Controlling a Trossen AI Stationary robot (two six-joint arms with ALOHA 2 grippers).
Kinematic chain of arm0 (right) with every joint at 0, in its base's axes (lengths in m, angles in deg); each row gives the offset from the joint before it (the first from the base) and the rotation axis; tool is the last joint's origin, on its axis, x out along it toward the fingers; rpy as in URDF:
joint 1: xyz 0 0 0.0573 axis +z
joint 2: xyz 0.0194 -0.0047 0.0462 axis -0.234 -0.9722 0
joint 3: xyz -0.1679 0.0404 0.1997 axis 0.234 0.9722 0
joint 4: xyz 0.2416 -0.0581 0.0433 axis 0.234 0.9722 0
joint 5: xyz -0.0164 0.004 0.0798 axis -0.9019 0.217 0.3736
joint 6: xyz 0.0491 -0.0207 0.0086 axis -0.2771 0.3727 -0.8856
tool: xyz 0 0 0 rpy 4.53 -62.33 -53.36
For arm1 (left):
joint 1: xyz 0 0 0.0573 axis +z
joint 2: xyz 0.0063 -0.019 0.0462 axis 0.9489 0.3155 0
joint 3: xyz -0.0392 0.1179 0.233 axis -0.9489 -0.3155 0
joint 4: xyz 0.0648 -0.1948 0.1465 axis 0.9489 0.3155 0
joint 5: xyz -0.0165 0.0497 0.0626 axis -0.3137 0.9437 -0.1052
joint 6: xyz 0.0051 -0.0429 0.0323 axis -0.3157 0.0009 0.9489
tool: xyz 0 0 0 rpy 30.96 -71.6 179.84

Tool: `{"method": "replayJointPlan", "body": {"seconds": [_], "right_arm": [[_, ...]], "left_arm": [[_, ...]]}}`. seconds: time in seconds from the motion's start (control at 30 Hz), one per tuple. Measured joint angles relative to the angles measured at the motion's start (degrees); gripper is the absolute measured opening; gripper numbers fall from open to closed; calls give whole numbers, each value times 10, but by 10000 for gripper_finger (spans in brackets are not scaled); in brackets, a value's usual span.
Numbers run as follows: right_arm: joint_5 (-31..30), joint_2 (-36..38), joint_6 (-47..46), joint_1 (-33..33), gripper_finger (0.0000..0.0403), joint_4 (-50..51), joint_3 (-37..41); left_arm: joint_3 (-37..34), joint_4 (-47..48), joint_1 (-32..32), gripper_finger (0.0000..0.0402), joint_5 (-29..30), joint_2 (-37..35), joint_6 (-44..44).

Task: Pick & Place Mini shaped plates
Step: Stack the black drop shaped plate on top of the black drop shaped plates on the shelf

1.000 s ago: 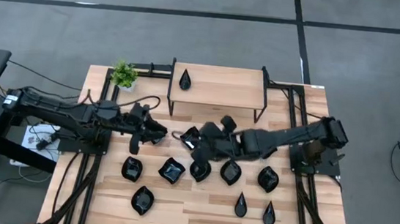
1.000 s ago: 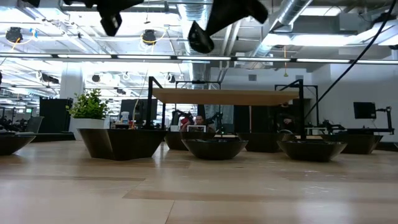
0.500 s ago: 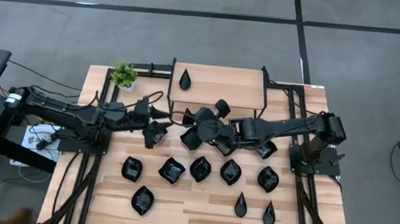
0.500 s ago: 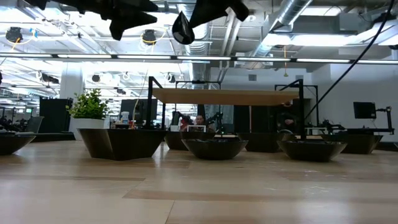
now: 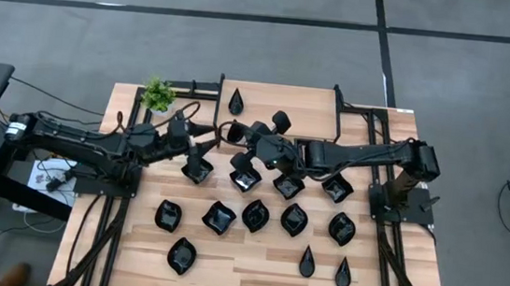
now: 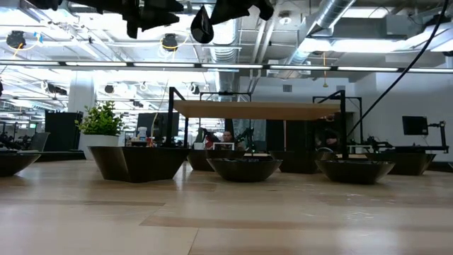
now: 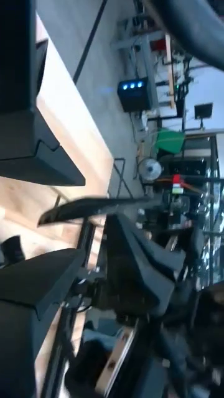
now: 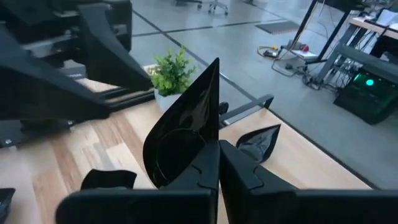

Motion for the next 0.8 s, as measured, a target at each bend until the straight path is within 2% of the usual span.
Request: {"method": "replayJointPlan", "body": {"seconds": [0.13, 0.5, 0.8], "right_arm": [[1, -5, 0, -4, 0, 0, 0], [-3, -19, 20, -9, 0, -8, 0], [-9, -20, 38, -9, 0, -9, 0]], "left_arm": [[3, -33, 3, 177, -1, 6, 0], [26, -38, 2, 175, 8, 63, -1], [26, -59, 3, 170, 22, 83, -16]]}}
